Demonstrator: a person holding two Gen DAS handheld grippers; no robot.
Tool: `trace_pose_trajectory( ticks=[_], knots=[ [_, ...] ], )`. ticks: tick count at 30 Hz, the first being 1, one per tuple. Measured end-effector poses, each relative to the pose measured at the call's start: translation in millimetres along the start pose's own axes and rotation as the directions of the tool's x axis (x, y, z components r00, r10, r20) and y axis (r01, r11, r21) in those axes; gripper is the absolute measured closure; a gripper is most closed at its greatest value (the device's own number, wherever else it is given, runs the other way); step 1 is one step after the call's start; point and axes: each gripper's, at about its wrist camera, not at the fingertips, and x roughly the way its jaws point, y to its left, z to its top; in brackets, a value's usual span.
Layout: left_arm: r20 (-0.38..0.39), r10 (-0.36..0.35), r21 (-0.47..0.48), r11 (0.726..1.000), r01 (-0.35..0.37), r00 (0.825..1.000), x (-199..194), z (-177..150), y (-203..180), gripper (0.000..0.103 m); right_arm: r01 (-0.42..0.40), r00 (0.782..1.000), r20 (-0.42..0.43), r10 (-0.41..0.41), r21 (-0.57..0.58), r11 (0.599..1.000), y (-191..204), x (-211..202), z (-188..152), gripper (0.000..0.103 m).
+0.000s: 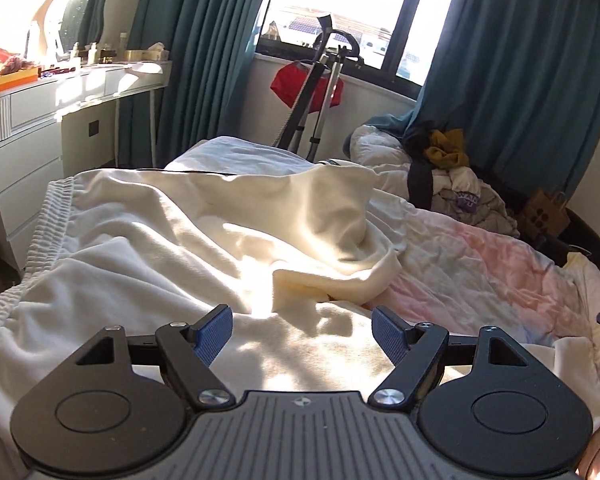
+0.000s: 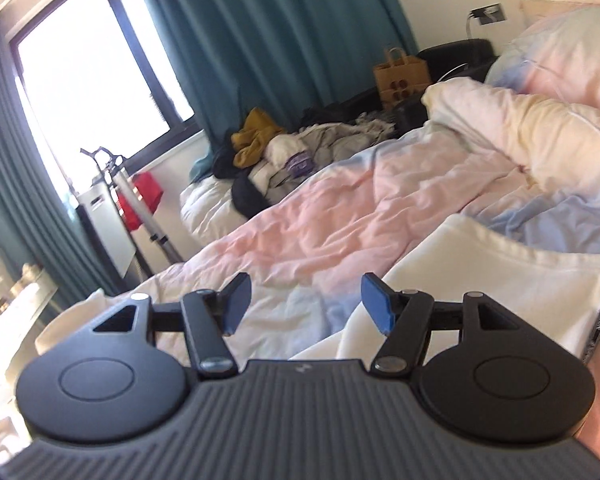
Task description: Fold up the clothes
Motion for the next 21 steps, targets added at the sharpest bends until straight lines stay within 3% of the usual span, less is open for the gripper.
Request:
trace_pose_trajectory(
  ticks=[8, 13, 16, 21],
  knots=[
    [-0.005, -0.053, 0.091, 0.994, 0.053, 0.999, 52.5, 6.8, -50.6, 0.025, -0.174, 0.981, -0.116, 0.157, -0.164, 0.971, 52.1, 17.5, -34.4, 0.039],
    [-0.008, -0.101, 0.098, 0.99, 0.101, 0.995, 95.9, 7.4, -67.4, 0.024, -0.251, 0.961, -0.163, 0.223, -0.179, 0.951, 64.0, 24.0, -45.7, 0.039],
    [-0.015, -0.091, 0.137, 0.986, 0.092, 0.996, 126.7, 0.0, -69.8, 0.024, -0.299, 0.942, -0.206, 0.263, -0.169, 0.939, 66.6, 29.1, -51.7, 0.039],
    [-0.042, -0.131, 0.115, 0.984, 0.135, 0.99, 162.8, -8.4, -58.1, 0.024, -0.375, 0.891, -0.32, 0.322, -0.116, 0.92, 82.6, 68.8, -49.8, 0.039]
  ],
)
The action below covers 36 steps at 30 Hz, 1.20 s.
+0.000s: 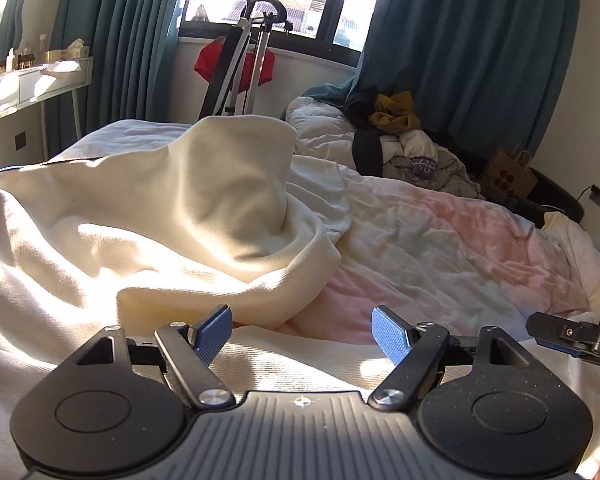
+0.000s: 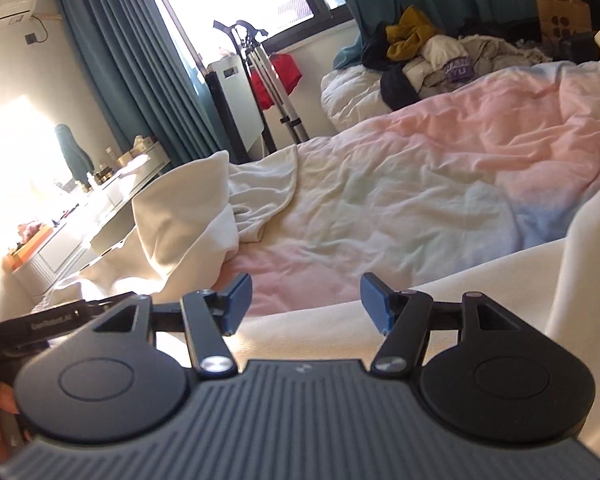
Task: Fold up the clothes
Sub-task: 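Grasp the trousers' edge with the right gripper and pull it over the fold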
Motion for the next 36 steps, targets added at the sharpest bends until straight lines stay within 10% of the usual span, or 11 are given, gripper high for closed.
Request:
trace_pose_trajectory(
  ticks=[9, 16, 22, 36],
  knots=[
    [0.027, -0.076, -0.063, 0.995, 0.077, 0.997, 37.1, -11.4, 29.8, 0.024, -0.147, 0.978, -0.128, 0.166, 0.145, 0.978, 6.3, 164.5, 43.0, 0.041],
    [0.053, -0.119, -0.056, 0.991, 0.121, 0.992, 55.9, -20.5, 42.3, 0.024, -0.128, 0.983, -0.11, 0.149, 0.176, 0.976, 19.1, 250.3, 40.8, 0.05],
    [0.07, -0.196, -0.106, 0.973, 0.203, 0.978, 58.0, -20.7, 50.1, 0.024, -0.081, 0.992, -0.087, 0.093, 0.135, 0.988, 29.0, 255.8, 45.2, 0.09],
    [0.101, -0.289, -0.077, 0.952, 0.298, 0.952, 44.5, -20.4, 32.3, 0.024, -0.007, 0.997, 0.074, 0.001, 0.077, 0.997, -8.1, 122.9, 118.9, 0.096]
  ],
)
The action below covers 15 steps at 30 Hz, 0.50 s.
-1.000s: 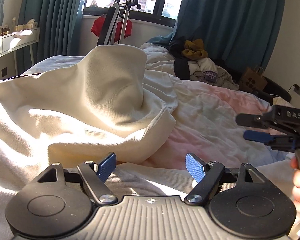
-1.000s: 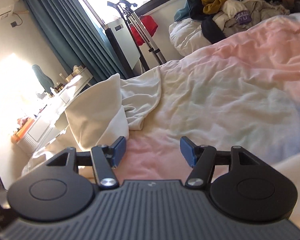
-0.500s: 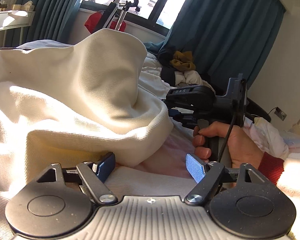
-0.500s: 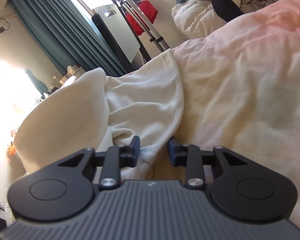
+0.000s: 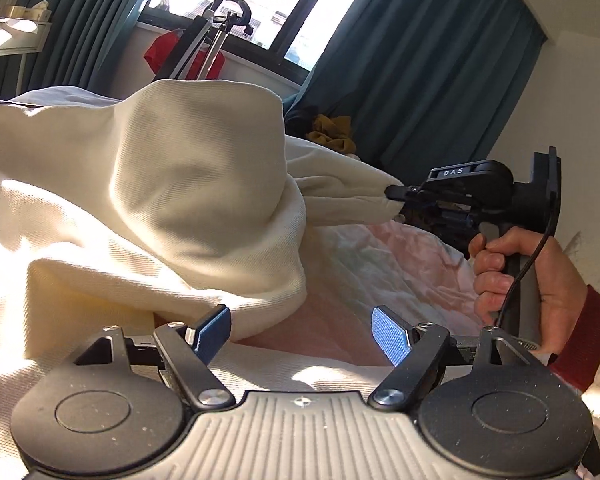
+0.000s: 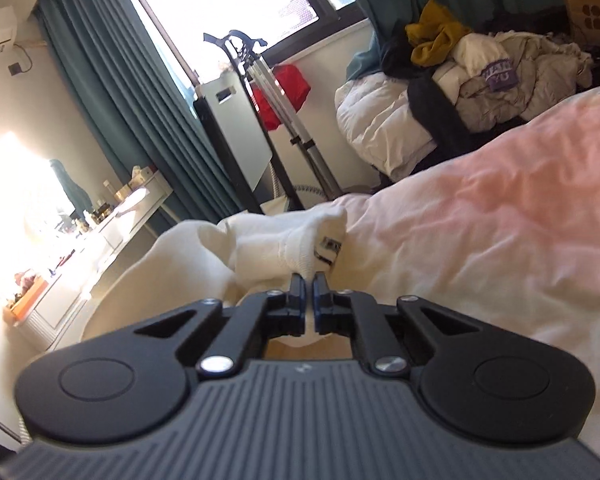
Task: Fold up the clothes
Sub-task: 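Grasp the trousers' edge with the right gripper and pull it over the fold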
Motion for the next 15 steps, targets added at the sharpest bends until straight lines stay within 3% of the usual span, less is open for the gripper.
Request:
trace_pose_trajectory(
  ticks=[6, 12, 15],
  knots=[
    [-0.01, 0.0, 0.082, 0.997, 0.001, 1.0, 7.0, -6.9, -13.8, 0.024, 0.147, 0.986, 0.079, -0.147, 0.013, 0.989, -53.0, -55.8, 45.1, 0.096],
    [-0.017, 0.036, 0.104, 0.994, -0.034, 0.999, 11.3, -13.0, -15.9, 0.024, 0.301, 0.95, 0.07, -0.304, 0.049, 0.952, -93.2, -69.8, 81.5, 0.096],
    [-0.02, 0.044, 0.085, 0.995, -0.042, 0.999, 13.6, -12.0, -11.4, 0.024, 0.357, 0.923, 0.123, -0.364, 0.075, 0.931, -99.3, -74.3, 99.1, 0.096]
  ],
)
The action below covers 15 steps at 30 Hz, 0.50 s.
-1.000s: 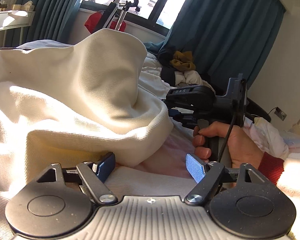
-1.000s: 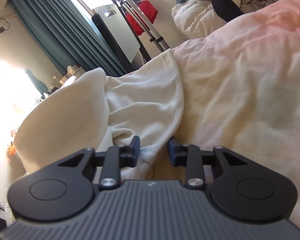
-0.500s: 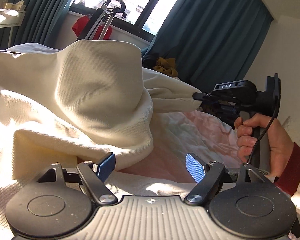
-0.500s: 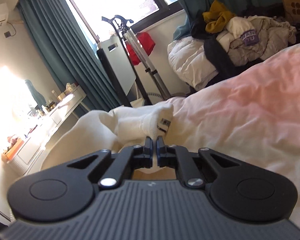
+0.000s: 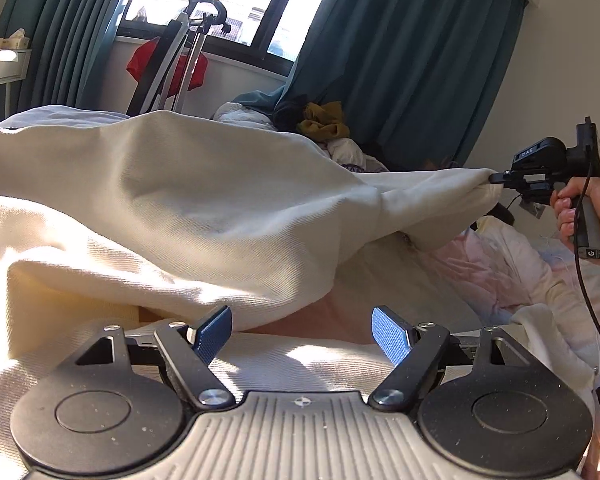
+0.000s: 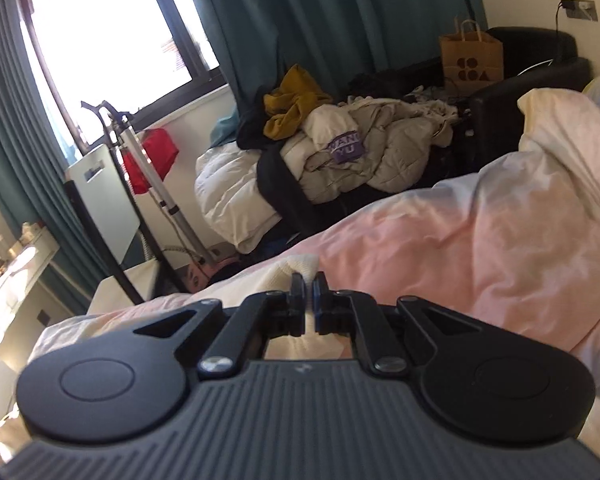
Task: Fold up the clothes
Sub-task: 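Grasp the trousers' edge with the right gripper and pull it over the fold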
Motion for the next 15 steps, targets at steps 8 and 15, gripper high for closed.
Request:
trace_pose_trajectory(
  ticks=[8, 15],
  knots=[
    [-0.001, -0.002, -0.046, 0.999, 0.002, 1.0, -3.5, 0.6, 8.6, 0.024, 0.096, 0.982, 0.157, -0.102, 0.047, 0.994, -13.0, -14.4, 25.7, 0.096],
    [-0.009, 0.01, -0.059, 0.998, -0.011, 1.0, -6.7, 3.1, 14.6, 0.024, 0.151, 0.988, 0.011, -0.154, 0.132, 0.98, -75.1, -5.4, -23.1, 0.093]
  ],
)
